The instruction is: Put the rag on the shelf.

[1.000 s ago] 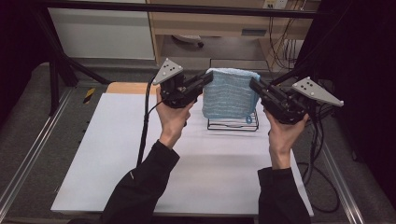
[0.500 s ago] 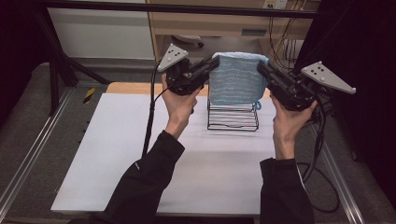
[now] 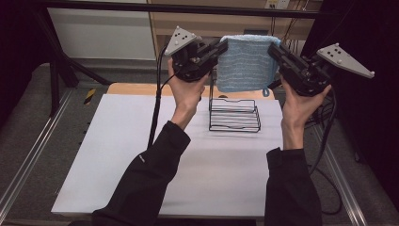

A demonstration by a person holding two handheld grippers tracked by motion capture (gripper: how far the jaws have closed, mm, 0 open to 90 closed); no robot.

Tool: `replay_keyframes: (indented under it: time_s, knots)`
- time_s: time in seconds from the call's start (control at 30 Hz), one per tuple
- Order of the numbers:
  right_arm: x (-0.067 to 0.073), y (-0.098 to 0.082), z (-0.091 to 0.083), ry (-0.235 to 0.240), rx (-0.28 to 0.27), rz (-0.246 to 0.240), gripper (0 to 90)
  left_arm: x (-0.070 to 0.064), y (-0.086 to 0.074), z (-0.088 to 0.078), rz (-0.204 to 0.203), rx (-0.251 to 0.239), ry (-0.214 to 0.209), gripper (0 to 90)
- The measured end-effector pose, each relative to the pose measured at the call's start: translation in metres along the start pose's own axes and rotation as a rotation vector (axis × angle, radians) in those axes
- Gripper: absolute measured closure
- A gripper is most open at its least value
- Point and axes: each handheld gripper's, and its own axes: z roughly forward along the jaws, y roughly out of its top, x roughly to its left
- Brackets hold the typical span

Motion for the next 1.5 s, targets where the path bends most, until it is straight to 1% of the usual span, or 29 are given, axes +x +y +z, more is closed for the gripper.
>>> replay_keyframes:
  time_s: [0.23,0.4,0.5,0.63,0.73,0.8,0.93,1.03,1.17,1.3,1.37,1.43,1.5]
  knots:
    - [-0.007,0.005,0.005,-0.006,-0.009,-0.007,79.7,0.002,0.005,0.011,0.016,-0.004,0.007,80.3]
    - [-0.012,0.007,0.012,-0.005,-0.013,-0.006,79.7,0.007,0.007,0.019,0.004,-0.008,0.013,80.3]
    - [-0.015,0.007,0.017,0.0,-0.013,0.014,79.7,0.011,0.008,0.023,0.002,-0.012,0.015,80.3]
    - [-0.016,0.011,0.023,-0.002,-0.018,0.002,79.7,0.015,0.01,0.026,-0.001,-0.02,0.02,80.2]
    - [-0.019,0.013,0.029,-0.006,-0.012,0.0,79.7,0.018,0.011,0.029,-0.004,-0.022,0.026,80.2]
    - [-0.021,0.013,0.032,-0.005,-0.01,0.004,79.7,0.019,0.012,0.03,0.005,-0.016,0.031,80.2]
    - [-0.024,0.014,0.038,0.002,-0.015,-0.003,79.7,0.022,0.016,0.031,0.025,-0.024,0.04,80.2]
    - [-0.025,0.016,0.043,0.007,-0.017,-0.002,79.7,0.025,0.019,0.033,0.018,-0.031,0.048,80.1]
    - [-0.026,0.015,0.053,0.002,0.006,0.001,79.7,0.031,0.016,0.038,0.029,-0.014,0.063,80.0]
    - [-0.029,0.009,0.058,-0.009,0.031,0.0,79.7,0.038,0.009,0.042,0.03,0.011,0.068,79.8]
    - [-0.032,0.005,0.059,-0.011,0.033,0.007,79.5,0.04,0.006,0.046,0.042,0.023,0.072,79.6]
    - [-0.036,-0.001,0.062,-0.014,0.042,0.026,79.5,0.042,0.003,0.05,0.043,0.034,0.077,79.6]
    - [-0.04,-0.005,0.065,-0.022,0.052,0.034,79.5,0.044,-0.001,0.054,0.047,0.044,0.081,79.5]
